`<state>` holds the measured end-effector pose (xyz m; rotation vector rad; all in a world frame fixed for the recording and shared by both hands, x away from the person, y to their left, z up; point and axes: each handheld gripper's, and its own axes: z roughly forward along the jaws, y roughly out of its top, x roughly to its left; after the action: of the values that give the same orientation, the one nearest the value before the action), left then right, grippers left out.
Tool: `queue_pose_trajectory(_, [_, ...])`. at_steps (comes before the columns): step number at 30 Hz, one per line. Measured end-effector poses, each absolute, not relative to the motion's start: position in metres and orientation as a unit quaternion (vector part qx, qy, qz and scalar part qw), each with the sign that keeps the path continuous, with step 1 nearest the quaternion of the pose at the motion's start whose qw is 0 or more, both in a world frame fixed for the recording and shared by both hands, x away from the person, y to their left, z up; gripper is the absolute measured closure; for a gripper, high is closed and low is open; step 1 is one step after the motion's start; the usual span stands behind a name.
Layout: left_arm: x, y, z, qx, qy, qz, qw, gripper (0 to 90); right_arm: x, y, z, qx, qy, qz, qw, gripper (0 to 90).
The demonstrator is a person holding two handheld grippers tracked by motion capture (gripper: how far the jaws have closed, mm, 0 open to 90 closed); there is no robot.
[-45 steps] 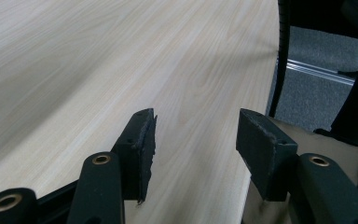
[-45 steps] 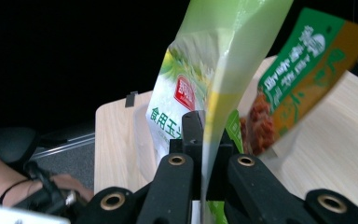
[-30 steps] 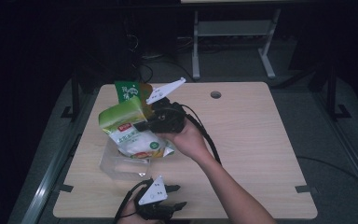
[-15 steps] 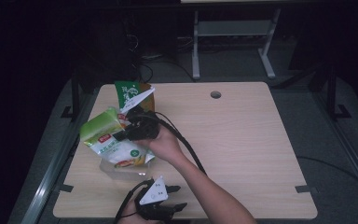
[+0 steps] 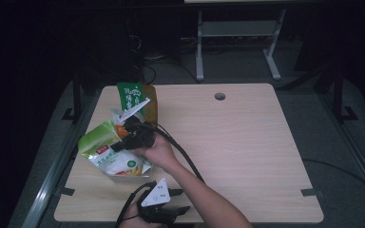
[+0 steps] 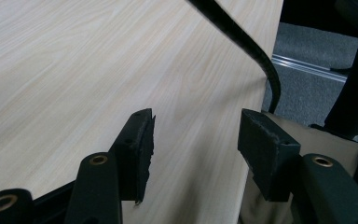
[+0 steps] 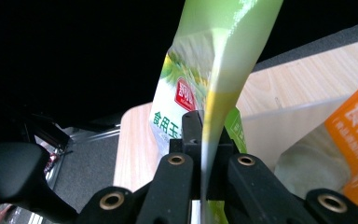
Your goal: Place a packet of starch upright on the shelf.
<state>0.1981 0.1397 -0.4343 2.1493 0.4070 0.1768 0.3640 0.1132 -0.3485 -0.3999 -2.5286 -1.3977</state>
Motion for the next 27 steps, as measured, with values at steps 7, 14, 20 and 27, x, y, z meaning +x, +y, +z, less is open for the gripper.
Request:
queue_pose_trajectory(7, [0.198, 0.139, -0.435, 0.873, 0.161, 0.073, 0.454, 45.2, 0.363, 0.109, -0.359, -0.143, -0.862, -0.473, 0.116, 82.7])
queue_pose_trajectory(14, [0.198, 0.139, -0.434, 0.873, 0.161, 0.074, 0.454, 45.2, 0.355, 0.105, -0.355, -0.134, -0.881, -0.447, 0.082, 81.3])
queue_pose_trajectory(20, [0.198, 0.14, -0.434, 0.87, 0.17, 0.07, 0.457, 44.5, 0.356, 0.094, -0.368, -0.134, -0.89, -0.428, 0.081, 86.8])
queue_pose_trajectory(27, [0.2, 0.14, -0.435, 0.868, 0.177, 0.073, 0.459, 43.4, 0.359, 0.079, -0.379, -0.142, -0.89, -0.424, 0.092, 84.4])
